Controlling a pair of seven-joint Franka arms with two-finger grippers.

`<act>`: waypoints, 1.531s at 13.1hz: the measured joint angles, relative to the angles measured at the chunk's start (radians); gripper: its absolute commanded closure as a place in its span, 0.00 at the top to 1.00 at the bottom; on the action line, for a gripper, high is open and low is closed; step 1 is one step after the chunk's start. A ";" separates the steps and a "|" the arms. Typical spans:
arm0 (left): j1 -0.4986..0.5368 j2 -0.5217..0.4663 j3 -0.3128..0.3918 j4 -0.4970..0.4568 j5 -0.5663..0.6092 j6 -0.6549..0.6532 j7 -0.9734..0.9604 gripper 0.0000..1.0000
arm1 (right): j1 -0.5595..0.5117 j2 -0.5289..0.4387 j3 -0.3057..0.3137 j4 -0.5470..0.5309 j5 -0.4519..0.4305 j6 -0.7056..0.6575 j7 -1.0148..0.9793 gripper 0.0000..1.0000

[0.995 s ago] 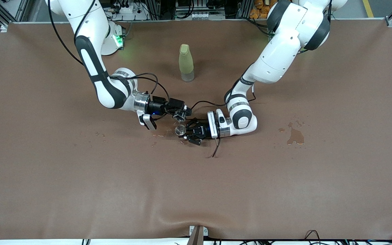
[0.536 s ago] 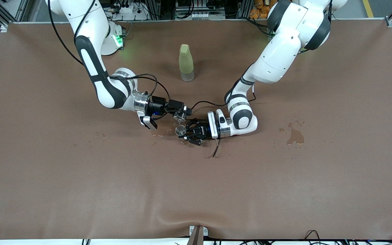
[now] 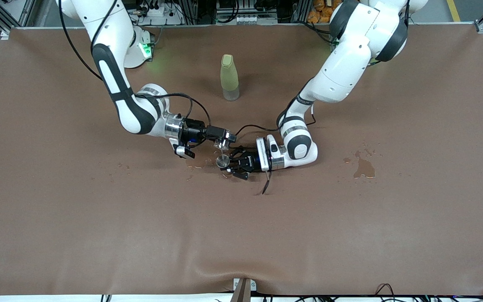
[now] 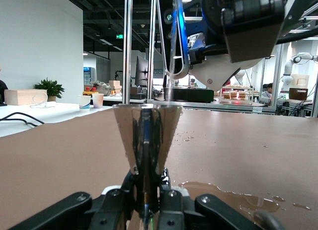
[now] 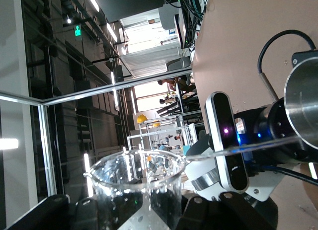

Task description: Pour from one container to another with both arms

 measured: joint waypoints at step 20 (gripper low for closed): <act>0.115 -0.076 0.012 0.000 0.031 0.000 -0.177 0.00 | -0.240 -0.055 -0.072 0.037 -0.457 -0.117 -0.671 0.00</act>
